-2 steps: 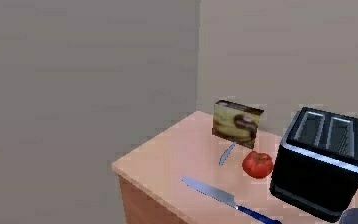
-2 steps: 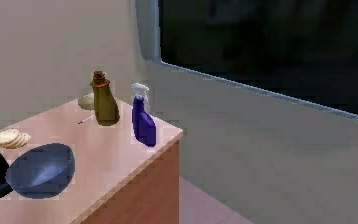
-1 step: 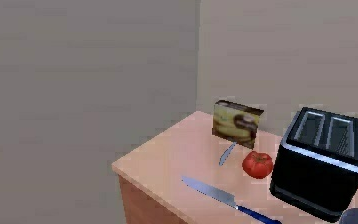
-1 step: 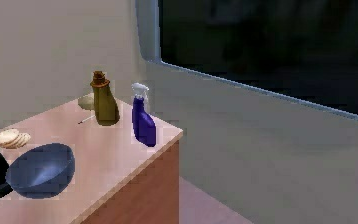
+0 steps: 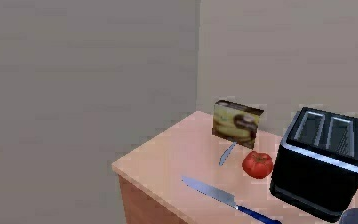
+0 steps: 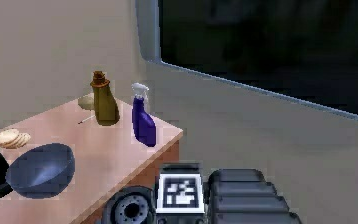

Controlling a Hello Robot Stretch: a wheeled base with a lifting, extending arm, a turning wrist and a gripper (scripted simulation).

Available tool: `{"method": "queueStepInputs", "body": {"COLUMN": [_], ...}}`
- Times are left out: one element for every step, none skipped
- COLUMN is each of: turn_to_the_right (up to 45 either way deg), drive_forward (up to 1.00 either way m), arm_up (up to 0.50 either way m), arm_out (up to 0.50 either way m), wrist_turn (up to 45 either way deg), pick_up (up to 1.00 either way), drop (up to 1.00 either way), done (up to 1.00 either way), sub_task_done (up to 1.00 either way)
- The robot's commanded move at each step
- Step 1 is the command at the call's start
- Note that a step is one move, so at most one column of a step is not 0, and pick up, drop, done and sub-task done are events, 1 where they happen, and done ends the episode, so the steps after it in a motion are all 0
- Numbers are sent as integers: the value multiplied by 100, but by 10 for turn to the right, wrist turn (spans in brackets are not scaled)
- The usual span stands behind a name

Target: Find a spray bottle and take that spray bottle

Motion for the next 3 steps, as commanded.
{"method": "queueStepInputs", "body": {"turn_to_the_right": [0,0,0], "drive_forward": [0,0,0], "arm_up": [0,0,0], "arm_out": [26,0,0], "wrist_turn": [0,450,450], "pick_up": [0,0,0], "drop": [0,0,0], "done": [0,0,0], "sub_task_done": [0,0,0]}}
